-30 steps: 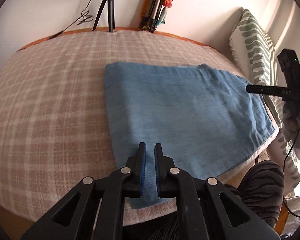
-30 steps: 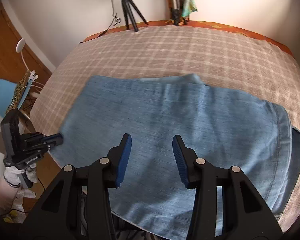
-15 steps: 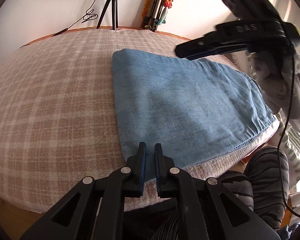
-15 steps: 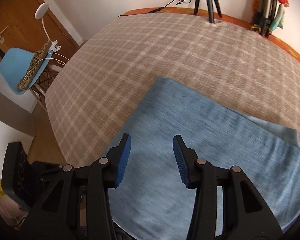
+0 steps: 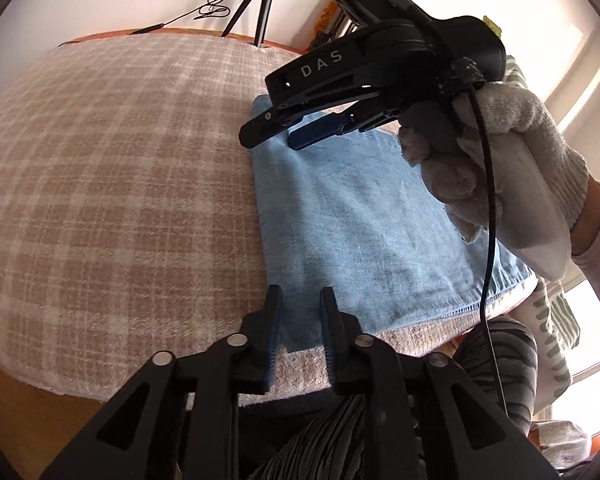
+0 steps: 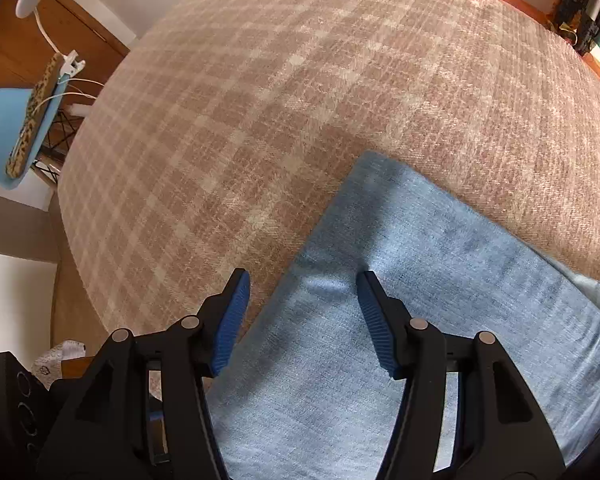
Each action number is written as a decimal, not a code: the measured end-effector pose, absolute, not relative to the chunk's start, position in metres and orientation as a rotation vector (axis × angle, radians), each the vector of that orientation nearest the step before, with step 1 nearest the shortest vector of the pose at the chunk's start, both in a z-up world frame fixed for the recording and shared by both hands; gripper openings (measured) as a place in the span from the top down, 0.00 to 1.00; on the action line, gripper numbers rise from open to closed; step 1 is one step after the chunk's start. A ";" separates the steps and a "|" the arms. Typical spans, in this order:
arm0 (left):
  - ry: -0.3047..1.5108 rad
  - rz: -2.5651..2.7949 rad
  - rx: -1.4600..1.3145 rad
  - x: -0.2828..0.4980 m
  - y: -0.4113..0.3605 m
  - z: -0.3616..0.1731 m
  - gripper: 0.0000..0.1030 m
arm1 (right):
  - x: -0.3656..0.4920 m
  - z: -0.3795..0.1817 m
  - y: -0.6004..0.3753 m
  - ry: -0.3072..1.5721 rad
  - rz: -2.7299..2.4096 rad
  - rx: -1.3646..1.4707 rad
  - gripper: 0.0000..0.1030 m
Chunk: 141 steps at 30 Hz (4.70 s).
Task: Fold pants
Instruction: 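Withdraw both tools from the folded jeans, then close the left tool on the folded jeans edge while the right tool closes beside it, then lift the gripped edge with both tools and fold it over the rest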
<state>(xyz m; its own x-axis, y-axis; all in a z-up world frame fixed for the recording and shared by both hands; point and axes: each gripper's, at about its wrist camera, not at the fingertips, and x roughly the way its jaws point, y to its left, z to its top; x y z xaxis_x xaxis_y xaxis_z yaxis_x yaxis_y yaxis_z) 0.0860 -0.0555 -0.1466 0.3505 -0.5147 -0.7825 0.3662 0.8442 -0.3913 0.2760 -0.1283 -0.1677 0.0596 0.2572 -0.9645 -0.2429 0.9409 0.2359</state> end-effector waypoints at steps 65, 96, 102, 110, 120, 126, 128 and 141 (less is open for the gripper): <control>1.031 -0.643 -0.320 0.113 -0.094 -0.129 0.87 | 0.286 -0.168 -0.071 1.604 0.255 -0.247 0.69; 0.916 -0.992 -0.105 0.096 -0.269 -0.036 0.89 | 0.182 -0.034 -0.392 1.146 0.127 0.406 0.93; 0.930 -1.082 -0.051 0.083 -0.329 -0.030 0.89 | 0.150 -0.029 -0.459 1.107 0.035 0.444 0.93; 0.951 -1.198 0.034 0.064 -0.414 -0.033 0.89 | 0.109 -0.032 -0.539 1.092 -0.077 0.478 0.93; 1.007 -1.261 0.122 0.050 -0.482 -0.060 0.89 | 0.090 -0.079 -0.591 1.114 -0.118 0.555 0.94; 1.034 -1.257 0.153 0.055 -0.493 -0.075 0.89 | 0.088 -0.100 -0.600 1.130 -0.116 0.577 0.94; 1.032 -1.254 0.168 0.057 -0.497 -0.077 0.89 | 0.088 -0.105 -0.602 1.131 -0.117 0.580 0.94; 1.026 -1.201 0.337 0.038 -0.500 -0.075 0.78 | 0.087 -0.111 -0.602 1.128 -0.121 0.569 0.94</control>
<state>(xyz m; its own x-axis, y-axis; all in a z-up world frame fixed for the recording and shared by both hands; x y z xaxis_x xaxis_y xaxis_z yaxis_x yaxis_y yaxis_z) 0.0382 -0.4997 -0.0749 0.0013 -0.6045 -0.7966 0.8815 0.3769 -0.2845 0.0870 -0.6025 -0.1109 0.4381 0.1896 -0.8787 0.3709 0.8523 0.3688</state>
